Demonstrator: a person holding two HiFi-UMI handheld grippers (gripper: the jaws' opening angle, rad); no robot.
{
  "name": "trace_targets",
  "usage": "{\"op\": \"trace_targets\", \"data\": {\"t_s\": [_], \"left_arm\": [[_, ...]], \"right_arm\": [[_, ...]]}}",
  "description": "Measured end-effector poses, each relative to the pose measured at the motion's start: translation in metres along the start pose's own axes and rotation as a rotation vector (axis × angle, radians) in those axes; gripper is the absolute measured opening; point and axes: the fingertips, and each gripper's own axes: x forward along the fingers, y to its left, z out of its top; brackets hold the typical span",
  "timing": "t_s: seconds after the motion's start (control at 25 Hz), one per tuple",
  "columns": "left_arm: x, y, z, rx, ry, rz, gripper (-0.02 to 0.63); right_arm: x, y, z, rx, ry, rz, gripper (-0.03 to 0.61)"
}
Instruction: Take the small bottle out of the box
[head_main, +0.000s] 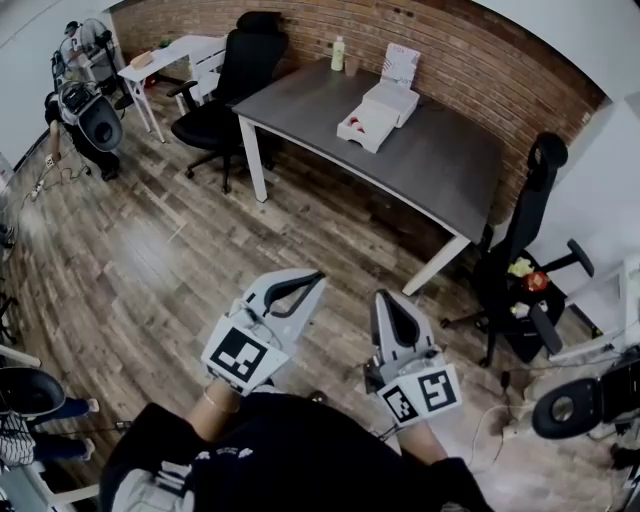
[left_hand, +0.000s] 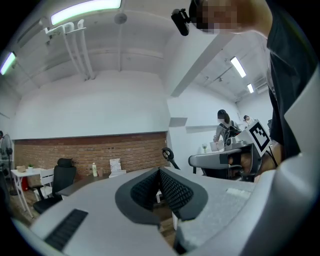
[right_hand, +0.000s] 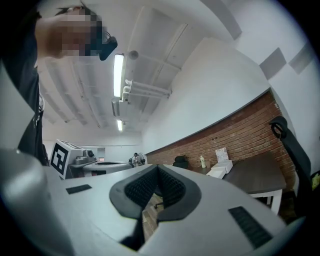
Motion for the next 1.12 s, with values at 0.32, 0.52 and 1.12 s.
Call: {"op": "trace_targets", "data": {"t_s": [0.32,0.52,1.12], "left_arm": [[-0.001,-0.021,-0.006,-0.017,0.024,0.023,-0.003],[0.009,-0.015,-0.008,-0.028,0.024,0.029,-0.003],[0.08,0.061,-0.008,-0.014,-0.041,-0.04,-0.003]], "right_arm": [[-0.017,-0.004,0.001,0.04,-0.031,0.05,0.002],[-0.017,-0.013,-0.001,0.025,-0.012,0.042,0.002],[0.06,-0.066,0.0,-0.045,-0.006,-0.029,0.002]]}}
